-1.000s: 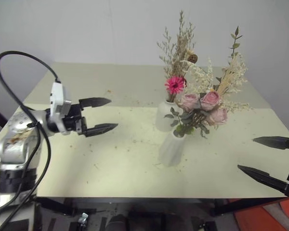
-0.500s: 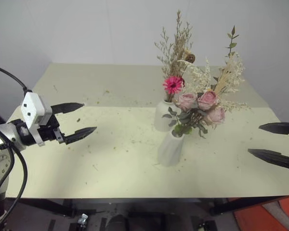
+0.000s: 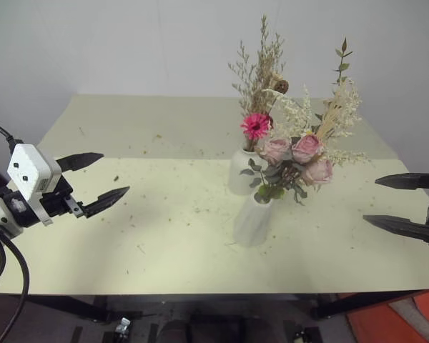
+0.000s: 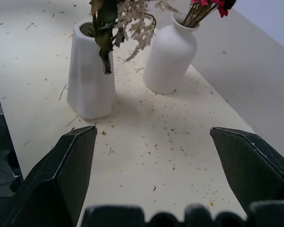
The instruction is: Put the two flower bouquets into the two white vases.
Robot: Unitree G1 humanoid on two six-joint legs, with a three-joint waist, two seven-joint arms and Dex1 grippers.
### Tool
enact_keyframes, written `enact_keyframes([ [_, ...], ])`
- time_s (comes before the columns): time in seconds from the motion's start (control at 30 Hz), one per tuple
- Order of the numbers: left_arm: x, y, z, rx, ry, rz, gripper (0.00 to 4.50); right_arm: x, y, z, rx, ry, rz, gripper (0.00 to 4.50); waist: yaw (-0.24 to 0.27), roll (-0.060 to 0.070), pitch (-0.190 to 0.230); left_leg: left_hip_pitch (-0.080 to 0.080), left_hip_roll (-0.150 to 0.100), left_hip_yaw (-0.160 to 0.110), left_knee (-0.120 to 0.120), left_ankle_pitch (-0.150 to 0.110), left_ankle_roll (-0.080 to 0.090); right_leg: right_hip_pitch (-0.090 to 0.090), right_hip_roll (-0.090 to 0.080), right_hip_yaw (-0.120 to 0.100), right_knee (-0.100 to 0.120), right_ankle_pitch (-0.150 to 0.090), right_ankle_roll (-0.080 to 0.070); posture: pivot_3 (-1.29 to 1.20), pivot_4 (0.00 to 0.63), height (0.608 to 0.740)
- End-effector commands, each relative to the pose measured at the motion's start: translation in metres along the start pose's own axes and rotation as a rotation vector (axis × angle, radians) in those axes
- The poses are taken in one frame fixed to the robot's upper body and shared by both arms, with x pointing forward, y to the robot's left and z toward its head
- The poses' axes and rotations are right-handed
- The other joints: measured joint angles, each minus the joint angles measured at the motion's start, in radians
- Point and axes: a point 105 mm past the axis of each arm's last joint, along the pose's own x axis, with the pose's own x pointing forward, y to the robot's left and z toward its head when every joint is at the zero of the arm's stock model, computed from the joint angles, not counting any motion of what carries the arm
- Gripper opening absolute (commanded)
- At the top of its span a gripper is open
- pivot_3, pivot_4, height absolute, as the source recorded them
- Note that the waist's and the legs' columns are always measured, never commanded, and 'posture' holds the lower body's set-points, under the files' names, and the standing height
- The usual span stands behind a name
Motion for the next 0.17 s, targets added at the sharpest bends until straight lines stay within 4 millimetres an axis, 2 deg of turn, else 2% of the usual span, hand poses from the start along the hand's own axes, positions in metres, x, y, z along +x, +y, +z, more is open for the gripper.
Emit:
enact_keyframes([
  [0.03,-0.0079,0.01,0.0132,0.058,-0.008,0.037,4.44,-0.0007,-0.005,0.0096,-0.059,-0.033,-0.023,4.5,0.0,0.0,0.0,0.0,0.0,0.0,0.0,0.0,0.0,0.0,0.0,0.0,0.0,0.0,0.0,0.0,0.15,0.74],
  [0.17,-0.0126,0.0162,0.0156,0.065,-0.013,0.061,4.44,0.0071,-0.0039,0.0048,-0.058,-0.044,-0.015,4.5,0.0,0.0,0.0,0.0,0.0,0.0,0.0,0.0,0.0,0.0,0.0,0.0,0.0,0.0,0.0,0.0,0.15,0.74],
])
